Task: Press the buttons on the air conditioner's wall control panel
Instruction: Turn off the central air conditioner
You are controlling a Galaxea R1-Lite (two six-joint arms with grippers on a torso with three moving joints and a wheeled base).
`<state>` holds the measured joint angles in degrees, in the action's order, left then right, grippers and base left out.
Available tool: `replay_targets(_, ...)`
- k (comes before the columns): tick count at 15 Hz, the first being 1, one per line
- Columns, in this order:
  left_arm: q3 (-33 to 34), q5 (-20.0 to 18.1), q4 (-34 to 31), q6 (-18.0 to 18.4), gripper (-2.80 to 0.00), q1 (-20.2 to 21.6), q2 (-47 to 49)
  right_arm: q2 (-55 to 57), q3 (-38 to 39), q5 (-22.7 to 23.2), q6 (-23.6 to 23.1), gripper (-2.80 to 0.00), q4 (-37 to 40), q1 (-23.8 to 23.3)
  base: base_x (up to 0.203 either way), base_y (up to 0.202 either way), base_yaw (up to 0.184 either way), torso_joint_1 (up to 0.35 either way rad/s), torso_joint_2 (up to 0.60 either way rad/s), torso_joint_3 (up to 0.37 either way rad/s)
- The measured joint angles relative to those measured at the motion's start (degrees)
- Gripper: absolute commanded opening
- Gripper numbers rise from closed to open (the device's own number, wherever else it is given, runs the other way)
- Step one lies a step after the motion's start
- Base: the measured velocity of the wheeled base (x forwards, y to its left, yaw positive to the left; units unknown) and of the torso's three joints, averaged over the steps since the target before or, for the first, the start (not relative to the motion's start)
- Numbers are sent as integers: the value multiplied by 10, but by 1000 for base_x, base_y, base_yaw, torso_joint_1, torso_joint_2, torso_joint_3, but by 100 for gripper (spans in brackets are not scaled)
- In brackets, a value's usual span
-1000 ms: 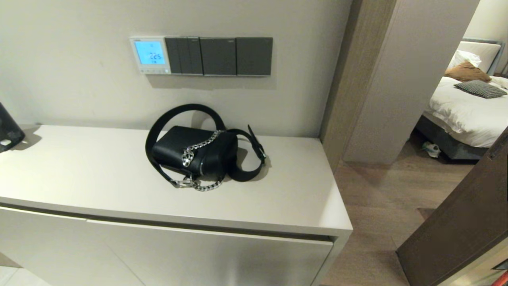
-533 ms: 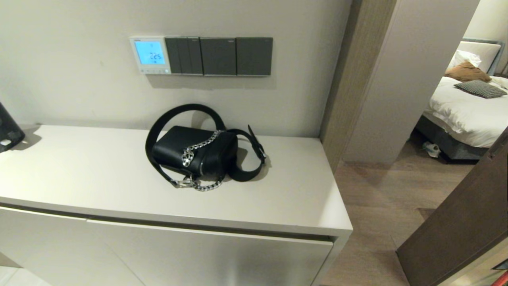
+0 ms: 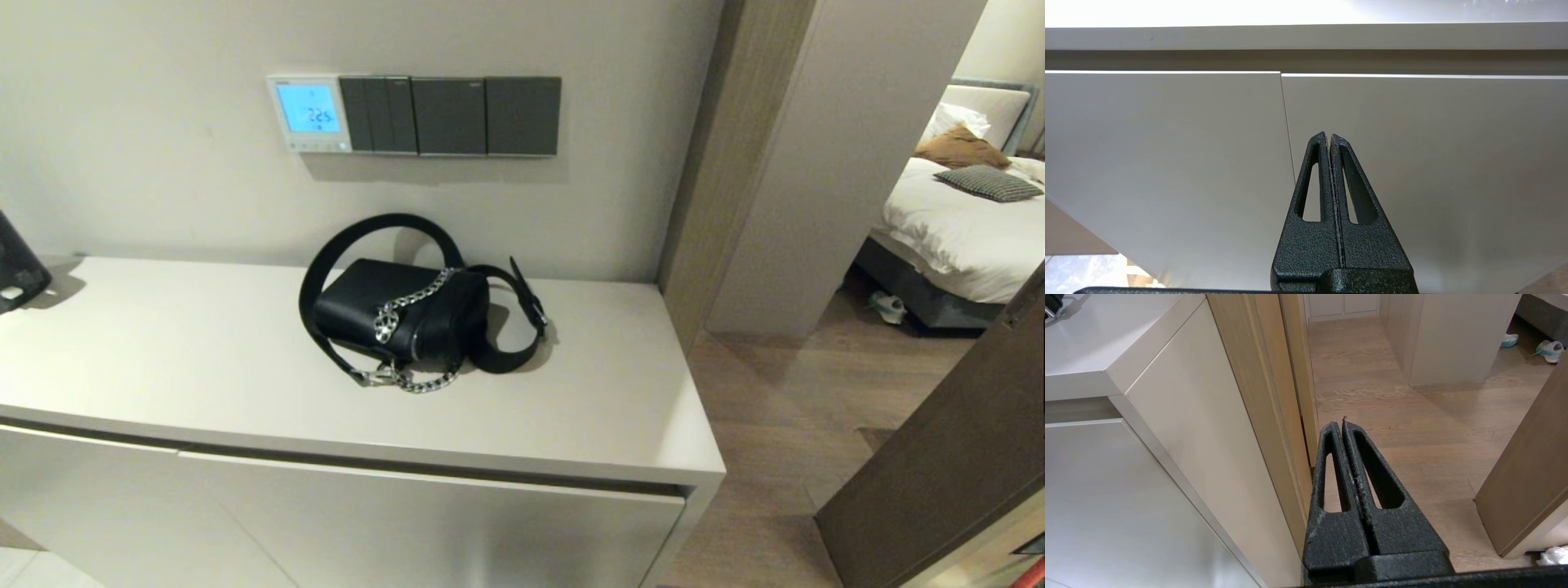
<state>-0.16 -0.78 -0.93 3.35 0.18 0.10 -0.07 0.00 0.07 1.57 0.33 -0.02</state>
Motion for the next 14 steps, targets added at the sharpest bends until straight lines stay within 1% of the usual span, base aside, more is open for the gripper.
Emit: replay_targets(14,0,0,-1,1,-280,0,0,0,0,0,0,-280,0,0,0,0,0,0,0,0)
